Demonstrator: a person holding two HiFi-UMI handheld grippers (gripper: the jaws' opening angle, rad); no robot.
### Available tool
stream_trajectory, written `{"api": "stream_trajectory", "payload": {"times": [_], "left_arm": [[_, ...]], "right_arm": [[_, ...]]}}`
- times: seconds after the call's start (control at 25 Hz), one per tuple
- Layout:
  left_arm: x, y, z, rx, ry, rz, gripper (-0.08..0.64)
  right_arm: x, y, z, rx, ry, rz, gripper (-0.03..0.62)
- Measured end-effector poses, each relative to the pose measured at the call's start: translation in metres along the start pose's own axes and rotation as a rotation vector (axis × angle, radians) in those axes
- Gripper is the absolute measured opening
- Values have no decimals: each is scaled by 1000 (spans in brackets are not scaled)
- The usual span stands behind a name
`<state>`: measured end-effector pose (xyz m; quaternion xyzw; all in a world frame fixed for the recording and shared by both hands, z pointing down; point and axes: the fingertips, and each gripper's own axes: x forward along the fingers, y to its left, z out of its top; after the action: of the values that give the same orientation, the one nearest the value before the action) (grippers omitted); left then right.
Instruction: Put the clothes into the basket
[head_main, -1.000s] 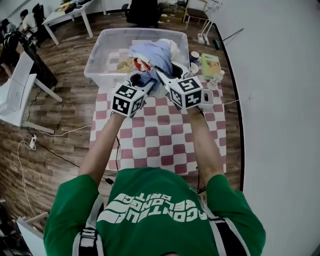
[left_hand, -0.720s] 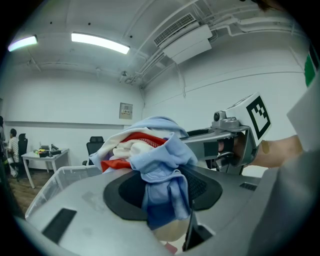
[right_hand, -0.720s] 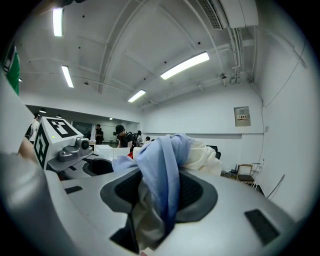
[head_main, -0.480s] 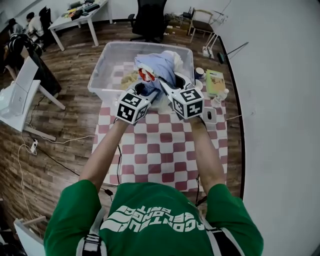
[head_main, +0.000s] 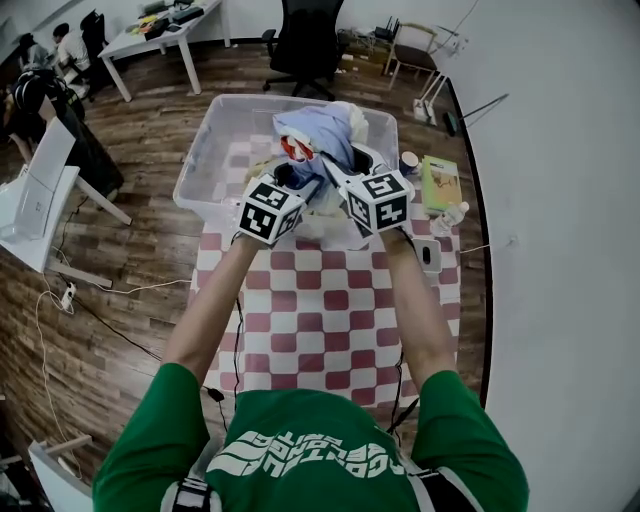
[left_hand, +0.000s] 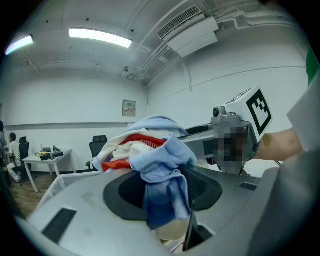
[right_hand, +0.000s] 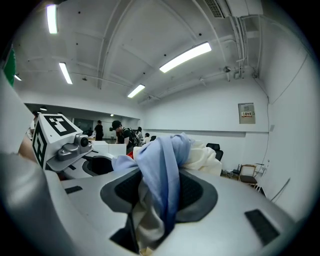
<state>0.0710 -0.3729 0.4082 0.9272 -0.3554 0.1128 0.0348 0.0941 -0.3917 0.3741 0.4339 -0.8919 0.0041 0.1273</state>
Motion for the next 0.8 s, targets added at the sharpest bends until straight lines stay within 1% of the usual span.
{"api": "stream_trajectory", "payload": {"times": [0.2, 0.36, 0.52, 0.8], "left_arm": [[24, 26, -8, -2, 26, 0, 176], [40, 43, -24, 4, 68, -10, 176], [55, 59, -55, 16, 144, -36, 176], [72, 81, -111, 11, 268, -113, 176]], "right_arm": [[31, -18, -8, 3, 25, 5, 178], [54, -28, -24, 23, 47, 7, 178], [79, -32, -54, 60, 90, 8, 178], [117, -30, -106, 120, 184, 39, 178]]}}
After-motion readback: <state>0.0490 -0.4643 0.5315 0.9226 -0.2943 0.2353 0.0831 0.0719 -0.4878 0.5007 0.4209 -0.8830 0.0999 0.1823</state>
